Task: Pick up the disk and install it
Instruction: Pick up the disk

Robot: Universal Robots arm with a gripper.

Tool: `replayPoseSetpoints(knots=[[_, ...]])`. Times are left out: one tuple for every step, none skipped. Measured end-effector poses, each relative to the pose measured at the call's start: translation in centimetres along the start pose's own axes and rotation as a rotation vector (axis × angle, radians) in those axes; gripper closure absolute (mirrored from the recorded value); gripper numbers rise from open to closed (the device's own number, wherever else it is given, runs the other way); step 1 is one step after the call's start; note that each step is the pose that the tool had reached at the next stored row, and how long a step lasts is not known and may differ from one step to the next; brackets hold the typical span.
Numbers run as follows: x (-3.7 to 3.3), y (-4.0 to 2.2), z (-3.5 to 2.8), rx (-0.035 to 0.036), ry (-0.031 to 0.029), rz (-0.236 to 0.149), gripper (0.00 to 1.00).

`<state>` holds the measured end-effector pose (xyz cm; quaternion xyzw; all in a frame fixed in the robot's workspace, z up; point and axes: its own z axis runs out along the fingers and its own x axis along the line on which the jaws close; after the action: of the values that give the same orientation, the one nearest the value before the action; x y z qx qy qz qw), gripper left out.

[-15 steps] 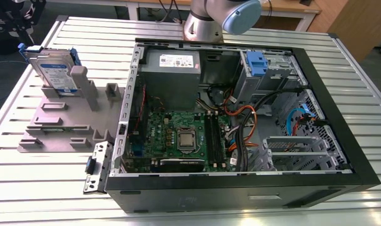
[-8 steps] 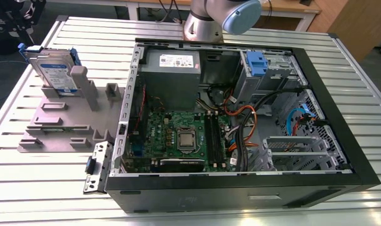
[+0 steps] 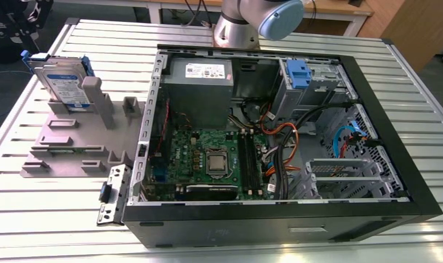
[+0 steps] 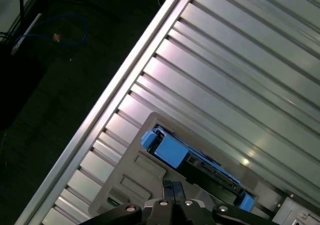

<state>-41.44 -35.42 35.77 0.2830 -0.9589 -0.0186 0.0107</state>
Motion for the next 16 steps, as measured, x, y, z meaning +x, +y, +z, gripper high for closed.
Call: replayPoseSetpoints(knots=[[0.0,0.0,0.0,0.0,0.0001,-0.003,0.89],[0.0,0.0,0.0,0.0,0.0002,-0.006,0.89],[0.0,0.0,0.0,0.0,0.0004,-0.01,0.89],[0.0,0.0,0.0,0.0001,0.0005,-0.013,0.89],[0.0,0.0,0.0,0.0001,0.0006,-0.016,0.89],[0.0,0.0,0.0,0.0002,0.0007,-0.019,0.89],[0.0,0.0,0.0,0.0002,0.0008,-0.022,0.89],[0.0,0.0,0.0,0.0002,0.001,-0.025,0.89],[0.0,0.0,0.0,0.0002,0.0011,-0.027,0.89],[0.0,0.0,0.0,0.0002,0.0012,-0.028,0.89],[0.0,0.0,0.0,0.0002,0.0012,-0.029,0.89],[0.0,0.0,0.0,0.0003,0.0012,-0.03,0.89],[0.0,0.0,0.0,0.0003,0.0012,-0.03,0.89],[0.0,0.0,0.0,0.0003,0.0012,-0.03,0.89],[0.0,0.0,0.0,0.0003,0.0013,-0.031,0.89],[0.0,0.0,0.0,0.0003,0.0013,-0.031,0.89]])
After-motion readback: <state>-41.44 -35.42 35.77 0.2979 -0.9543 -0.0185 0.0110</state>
